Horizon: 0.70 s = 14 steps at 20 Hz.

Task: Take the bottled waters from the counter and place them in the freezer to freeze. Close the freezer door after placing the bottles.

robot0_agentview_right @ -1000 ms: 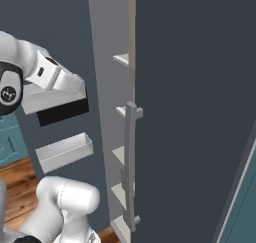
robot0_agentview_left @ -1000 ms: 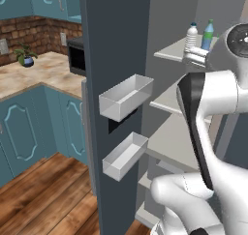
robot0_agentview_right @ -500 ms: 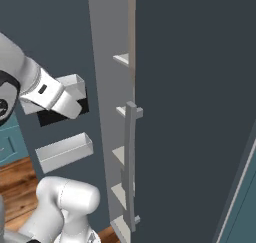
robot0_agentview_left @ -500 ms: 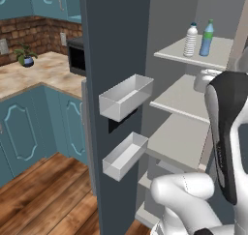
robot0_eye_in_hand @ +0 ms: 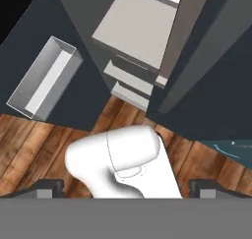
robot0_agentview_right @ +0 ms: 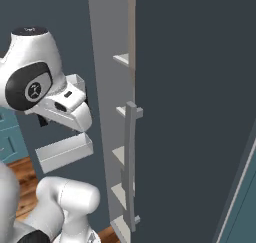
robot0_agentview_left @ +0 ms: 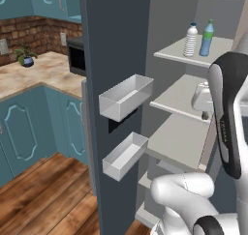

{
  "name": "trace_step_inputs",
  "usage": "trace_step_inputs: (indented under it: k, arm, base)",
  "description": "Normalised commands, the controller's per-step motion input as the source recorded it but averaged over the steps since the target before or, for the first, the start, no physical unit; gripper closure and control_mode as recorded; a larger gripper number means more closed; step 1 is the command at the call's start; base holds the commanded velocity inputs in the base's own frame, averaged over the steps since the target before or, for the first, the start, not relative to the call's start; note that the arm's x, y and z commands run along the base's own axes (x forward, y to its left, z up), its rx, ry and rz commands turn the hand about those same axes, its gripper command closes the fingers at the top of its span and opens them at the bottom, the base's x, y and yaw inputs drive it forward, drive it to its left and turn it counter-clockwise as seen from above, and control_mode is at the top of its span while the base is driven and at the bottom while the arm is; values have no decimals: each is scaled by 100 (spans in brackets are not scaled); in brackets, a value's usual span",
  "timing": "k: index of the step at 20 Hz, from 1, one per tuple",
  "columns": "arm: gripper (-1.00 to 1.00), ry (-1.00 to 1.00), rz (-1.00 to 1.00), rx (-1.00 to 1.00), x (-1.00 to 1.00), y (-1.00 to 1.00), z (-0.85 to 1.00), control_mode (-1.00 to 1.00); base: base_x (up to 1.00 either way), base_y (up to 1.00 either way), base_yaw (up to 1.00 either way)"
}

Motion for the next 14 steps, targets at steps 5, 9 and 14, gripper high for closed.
trace_step_inputs:
  k: [5, 9, 14]
  arm:
    - [-100, 27, 2, 4, 0, 19, -94, -100]
    - [-100, 24, 1, -6, 0, 33, -100, -100]
    - [-100, 12, 4, -3, 0, 13, -91, -100]
  base:
    - [0, 0, 0]
    - [0, 0, 0]
    - [0, 0, 0]
